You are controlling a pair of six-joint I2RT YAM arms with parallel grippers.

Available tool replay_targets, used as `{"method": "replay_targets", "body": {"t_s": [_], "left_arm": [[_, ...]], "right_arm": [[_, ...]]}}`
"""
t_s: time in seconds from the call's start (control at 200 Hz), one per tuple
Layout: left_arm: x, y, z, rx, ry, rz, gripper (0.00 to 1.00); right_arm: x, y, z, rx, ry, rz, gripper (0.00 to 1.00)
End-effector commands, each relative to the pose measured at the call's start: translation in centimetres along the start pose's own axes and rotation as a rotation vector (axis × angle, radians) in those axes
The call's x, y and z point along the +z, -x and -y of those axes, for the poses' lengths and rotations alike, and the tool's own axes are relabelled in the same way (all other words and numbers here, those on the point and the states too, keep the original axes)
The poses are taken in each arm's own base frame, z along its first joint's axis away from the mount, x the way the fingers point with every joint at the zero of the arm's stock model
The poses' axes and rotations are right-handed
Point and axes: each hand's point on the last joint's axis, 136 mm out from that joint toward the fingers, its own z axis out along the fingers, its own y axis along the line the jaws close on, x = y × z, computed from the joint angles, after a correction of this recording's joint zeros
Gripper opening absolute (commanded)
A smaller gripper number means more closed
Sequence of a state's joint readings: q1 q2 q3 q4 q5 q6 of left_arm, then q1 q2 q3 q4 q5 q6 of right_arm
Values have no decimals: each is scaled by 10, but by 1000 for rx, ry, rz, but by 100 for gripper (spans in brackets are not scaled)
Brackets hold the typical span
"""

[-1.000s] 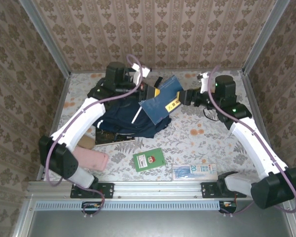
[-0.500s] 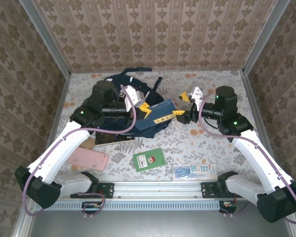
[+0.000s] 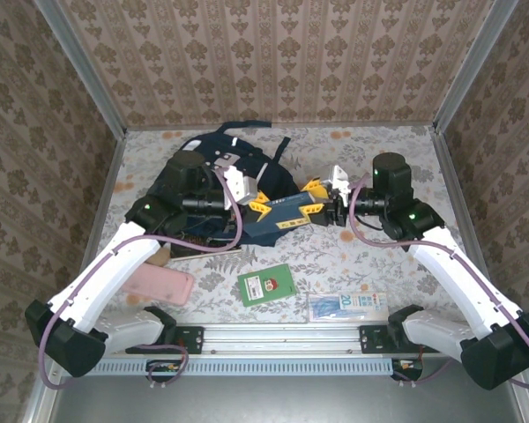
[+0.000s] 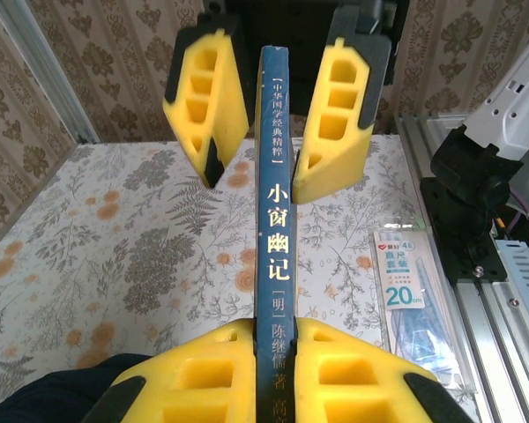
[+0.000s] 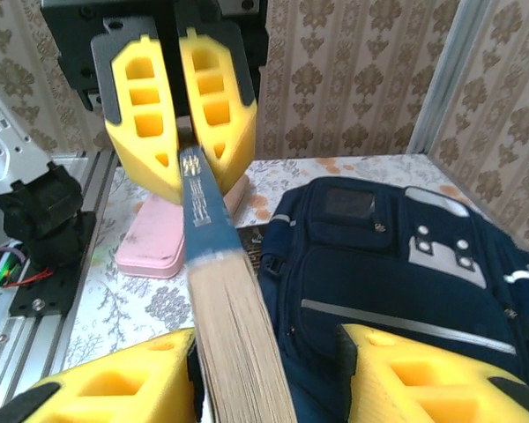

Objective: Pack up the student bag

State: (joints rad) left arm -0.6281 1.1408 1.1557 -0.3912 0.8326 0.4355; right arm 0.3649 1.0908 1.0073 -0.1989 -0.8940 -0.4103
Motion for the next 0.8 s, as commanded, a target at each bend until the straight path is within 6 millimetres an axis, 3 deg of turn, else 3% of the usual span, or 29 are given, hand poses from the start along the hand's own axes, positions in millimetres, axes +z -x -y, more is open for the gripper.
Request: {"method": "replay_targets", "body": {"t_s": [0.0,0.065,0.17,0.27,0.29,0.37,0.455,0.59,0.68,0.795], "left_arm": [[-10,22,8,110,-1,77,0],[-9,22,7,105,2,79,0],[-7,20,5,92,2,76,0],[-6,18,-9,54,70,60,1],[-6,16,-19,31,119,51,6],[-13,9,-56,-86,299,29,49],[-22,2,-85,-226,416,30,71],[-23,-20,-113,-442,520,-42,74],[-15,-46,-127,-552,561,-165,66],[1,-84,-135,-588,640,-359,66]], "right_arm": [[1,5,-9,-1,55,14,41],[3,3,-9,13,64,7,32],[6,1,-12,21,85,1,0],[7,2,-8,44,69,-1,0],[7,2,-7,50,61,-3,0],[6,4,14,107,-58,0,0],[-2,6,47,206,-262,21,0],[-47,-16,108,535,-721,9,0],[-72,-39,122,706,-882,-72,0],[-99,-66,128,834,-1029,-95,0]]}}
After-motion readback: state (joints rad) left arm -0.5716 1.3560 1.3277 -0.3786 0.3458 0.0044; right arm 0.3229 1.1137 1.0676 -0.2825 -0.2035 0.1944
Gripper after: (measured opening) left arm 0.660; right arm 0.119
